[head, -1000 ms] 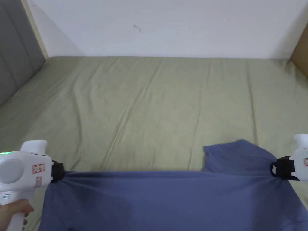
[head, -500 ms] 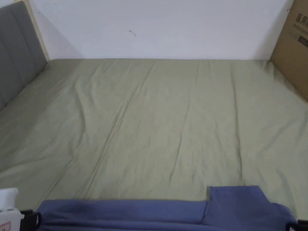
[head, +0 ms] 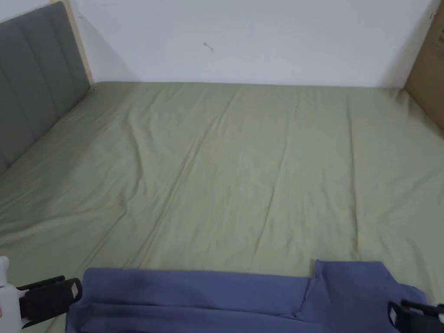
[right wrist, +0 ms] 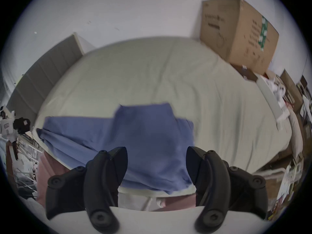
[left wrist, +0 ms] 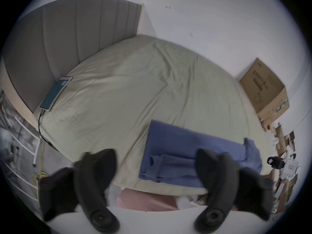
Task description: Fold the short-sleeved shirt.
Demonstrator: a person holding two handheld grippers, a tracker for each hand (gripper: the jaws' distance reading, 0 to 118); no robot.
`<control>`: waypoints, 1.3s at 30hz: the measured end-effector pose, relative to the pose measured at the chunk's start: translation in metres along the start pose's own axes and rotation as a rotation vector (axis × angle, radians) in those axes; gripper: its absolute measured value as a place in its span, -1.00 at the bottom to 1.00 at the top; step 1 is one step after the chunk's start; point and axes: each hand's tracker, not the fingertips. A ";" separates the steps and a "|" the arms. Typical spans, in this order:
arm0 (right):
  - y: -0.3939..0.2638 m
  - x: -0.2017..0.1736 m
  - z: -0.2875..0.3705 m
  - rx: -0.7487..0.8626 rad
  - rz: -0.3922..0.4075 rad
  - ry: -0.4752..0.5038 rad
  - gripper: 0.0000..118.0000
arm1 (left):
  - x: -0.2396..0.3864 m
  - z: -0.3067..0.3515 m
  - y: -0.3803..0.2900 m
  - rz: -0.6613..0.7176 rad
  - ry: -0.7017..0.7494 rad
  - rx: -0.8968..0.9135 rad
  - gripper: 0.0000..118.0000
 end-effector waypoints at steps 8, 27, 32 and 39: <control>0.004 -0.068 -0.044 0.061 -0.023 0.100 -1.00 | 0.016 -0.009 -0.027 0.149 -0.050 -0.022 -1.00; -0.013 -0.128 -0.076 -0.047 0.052 0.192 -1.00 | -0.062 -0.087 -0.030 0.607 -0.172 -0.079 -0.84; -0.016 -0.111 -0.077 -0.070 -0.004 0.181 -1.00 | -0.078 -0.104 -0.030 0.655 -0.232 -0.102 -0.84; -0.011 -0.071 -0.062 -0.043 -0.088 0.141 -1.00 | -0.011 -0.040 0.018 0.408 -0.230 -0.007 -0.84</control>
